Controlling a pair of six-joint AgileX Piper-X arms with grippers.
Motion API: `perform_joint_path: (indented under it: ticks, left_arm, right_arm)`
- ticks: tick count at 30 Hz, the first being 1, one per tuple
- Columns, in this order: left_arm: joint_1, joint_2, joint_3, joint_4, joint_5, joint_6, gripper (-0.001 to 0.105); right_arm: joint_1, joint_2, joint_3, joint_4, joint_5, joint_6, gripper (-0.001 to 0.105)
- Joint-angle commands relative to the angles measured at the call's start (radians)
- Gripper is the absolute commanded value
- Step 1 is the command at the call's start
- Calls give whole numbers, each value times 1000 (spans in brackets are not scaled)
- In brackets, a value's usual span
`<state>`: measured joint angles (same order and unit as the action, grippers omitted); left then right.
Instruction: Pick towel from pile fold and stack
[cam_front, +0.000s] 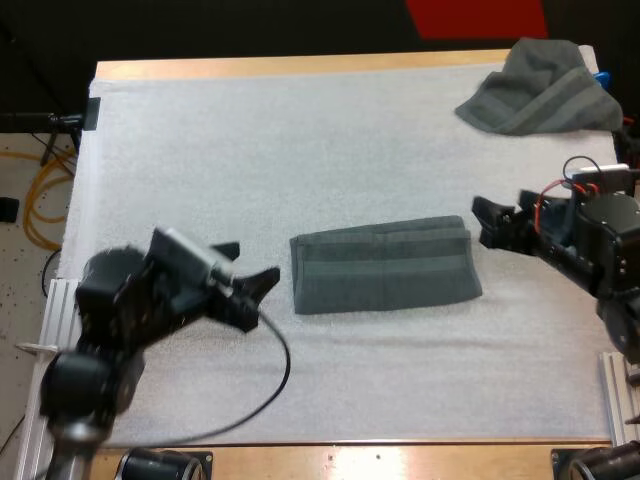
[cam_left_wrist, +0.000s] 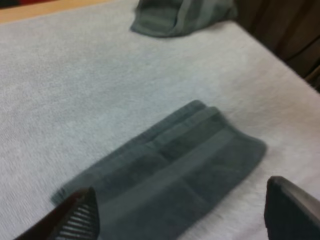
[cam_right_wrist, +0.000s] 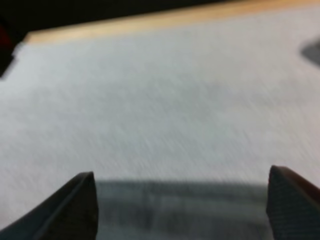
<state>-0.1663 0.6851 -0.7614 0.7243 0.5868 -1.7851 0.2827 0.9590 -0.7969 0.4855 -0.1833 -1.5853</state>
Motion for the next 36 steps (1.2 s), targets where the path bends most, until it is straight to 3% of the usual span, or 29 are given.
perform_joint_path:
  ticks: [1,3,6,17,30,36]
  left_arm:
    - [-1,-27,-7,39,-12,-23,67]
    - [-1,-95,-7,113,-17,-49,67]
    - [-1,-146,-7,187,-39,-51,67]
    - [-1,-159,-7,253,-59,-51,67]
    - [-1,-159,-7,260,-59,-51,67]
    - [-1,-159,-7,268,-57,-51,67]
  right_arm:
    - [0,-18,-21,111,24,-14,70]
    - [0,-34,-41,227,78,-20,70]
    - [0,-29,-46,290,120,-60,70]
    - [-6,249,-46,239,148,-77,70]
    - [-201,623,-64,104,-329,-72,70]
    - [-203,705,-66,48,-426,-58,70]
